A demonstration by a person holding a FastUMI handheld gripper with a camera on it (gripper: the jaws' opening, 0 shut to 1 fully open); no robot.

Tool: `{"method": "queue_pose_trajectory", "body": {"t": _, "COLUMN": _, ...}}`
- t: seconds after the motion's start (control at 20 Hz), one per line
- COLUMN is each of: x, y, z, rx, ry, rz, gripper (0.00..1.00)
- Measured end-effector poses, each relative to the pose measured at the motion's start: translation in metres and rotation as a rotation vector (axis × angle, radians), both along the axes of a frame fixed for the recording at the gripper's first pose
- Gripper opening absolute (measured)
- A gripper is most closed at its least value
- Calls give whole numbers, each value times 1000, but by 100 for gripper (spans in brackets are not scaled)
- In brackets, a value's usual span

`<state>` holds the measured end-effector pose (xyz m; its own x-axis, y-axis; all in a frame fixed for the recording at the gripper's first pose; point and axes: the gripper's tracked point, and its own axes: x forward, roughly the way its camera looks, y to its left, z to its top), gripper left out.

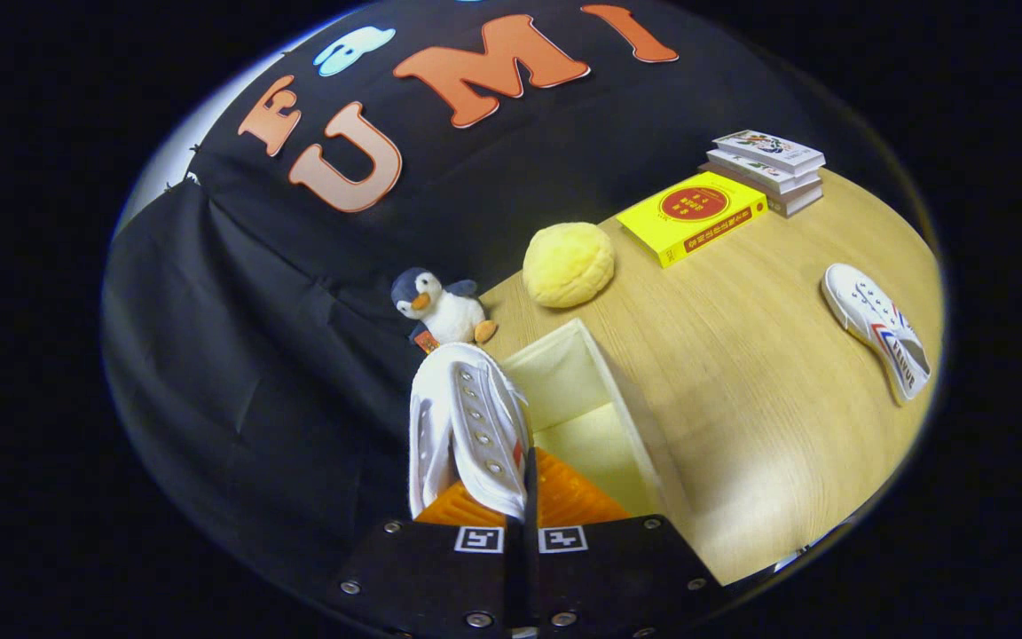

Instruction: Open the storage box then place both shoes into the box .Put the left shoe in first, then the right shoe, with the right side of both shoes facing outward in a uniform manner.

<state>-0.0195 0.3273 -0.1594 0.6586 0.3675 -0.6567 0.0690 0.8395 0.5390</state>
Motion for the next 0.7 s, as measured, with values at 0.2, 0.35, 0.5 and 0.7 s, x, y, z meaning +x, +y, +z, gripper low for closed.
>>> {"method": "queue_pose_trajectory", "body": {"t": 0.2, "x": -8, "y": 30, "z": -37, "rx": -69, "ry": 56, "rz": 12, "gripper": 0}}
{"method": "queue_pose_trajectory", "body": {"t": 0.35, "x": -8, "y": 41, "z": -53, "rx": -113, "ry": 74, "rz": 9, "gripper": 0}}
{"method": "queue_pose_trajectory", "body": {"t": 0.5, "x": -16, "y": 45, "z": -73, "rx": -186, "ry": 125, "rz": 30, "gripper": 1}}
{"method": "queue_pose_trajectory", "body": {"t": 0.7, "x": -18, "y": 50, "z": -68, "rx": -257, "ry": 58, "rz": 100, "gripper": 26}}
